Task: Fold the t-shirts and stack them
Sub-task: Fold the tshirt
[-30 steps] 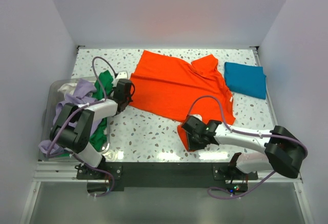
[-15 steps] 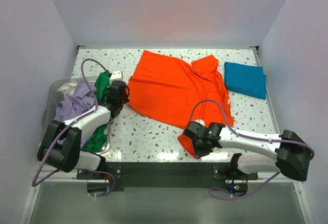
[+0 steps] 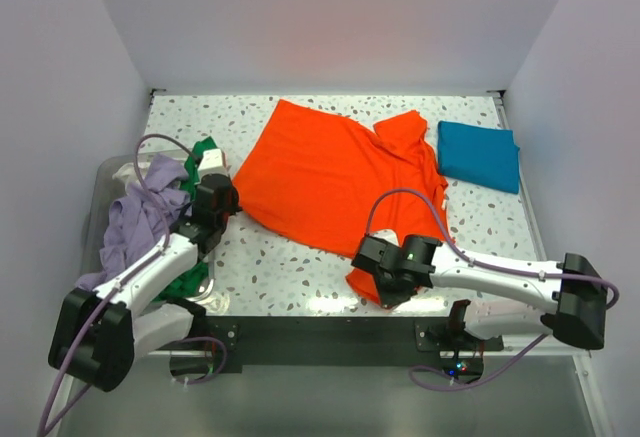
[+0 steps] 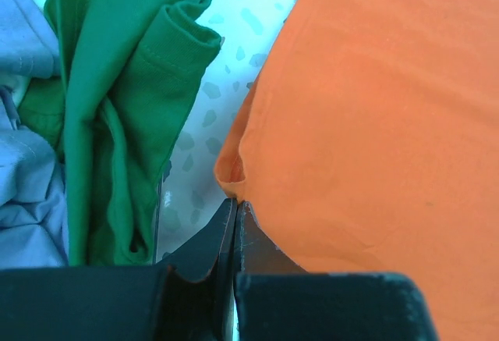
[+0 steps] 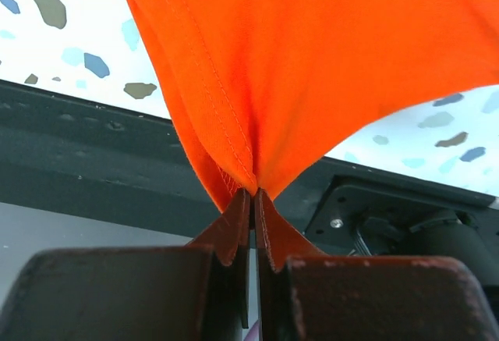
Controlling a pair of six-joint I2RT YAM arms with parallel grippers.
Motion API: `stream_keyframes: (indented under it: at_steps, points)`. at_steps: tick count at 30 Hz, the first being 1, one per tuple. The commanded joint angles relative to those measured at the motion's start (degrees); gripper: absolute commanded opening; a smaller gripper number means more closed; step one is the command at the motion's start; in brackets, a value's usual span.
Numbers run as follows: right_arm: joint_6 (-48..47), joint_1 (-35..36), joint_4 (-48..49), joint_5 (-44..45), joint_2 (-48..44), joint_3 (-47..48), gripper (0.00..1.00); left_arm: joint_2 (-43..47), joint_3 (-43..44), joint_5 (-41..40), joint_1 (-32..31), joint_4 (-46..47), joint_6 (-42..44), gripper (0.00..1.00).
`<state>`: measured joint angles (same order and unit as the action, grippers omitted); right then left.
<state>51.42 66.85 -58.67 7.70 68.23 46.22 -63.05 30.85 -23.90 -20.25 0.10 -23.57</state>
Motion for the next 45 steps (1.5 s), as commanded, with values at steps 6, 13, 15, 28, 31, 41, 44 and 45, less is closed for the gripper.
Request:
stream_keyframes:
  at_steps: [6, 13, 15, 28, 31, 41, 44, 45]
  points:
    - [-1.6, 0.2, -5.3, 12.8, -0.2, 9.1, 0.0, -0.5, 1.6, 1.1, 0.3, 0.0, -0.4, 0.0]
    - [-10.1, -9.7, 1.1, 17.0, 4.8, 13.5, 0.0, -8.2, 9.2, 3.7, 1.1, 1.6, 1.9, 0.0]
    - [-13.0, -13.9, 3.1, 17.0, 5.9, 14.9, 0.0, -11.7, 13.2, 4.7, 1.2, 1.0, 2.8, 0.0]
    - [-25.8, -29.2, 8.5, 19.6, 22.4, 33.7, 0.0, -22.5, 22.6, 8.5, 4.2, 1.0, 5.0, 0.0]
    - [-27.7, -32.9, 7.8, 20.2, 26.2, 37.9, 0.0, -24.5, 24.5, 8.2, 4.6, 0.7, 5.1, 0.0]
    - [-32.3, -43.6, 9.3, 18.4, 33.9, 46.1, 0.0, -29.7, 30.4, 6.5, 5.5, 0.0, 5.6, 0.0]
    - [-33.2, -45.7, 9.4, 18.0, 35.4, 48.1, 0.0, -31.9, 32.2, 6.4, 5.7, -1.9, 5.6, 0.0]
    - [-33.4, -46.1, 9.5, 17.7, 35.7, 48.4, 0.0, -32.4, 32.6, 6.3, 5.7, -2.4, 5.6, 0.0]
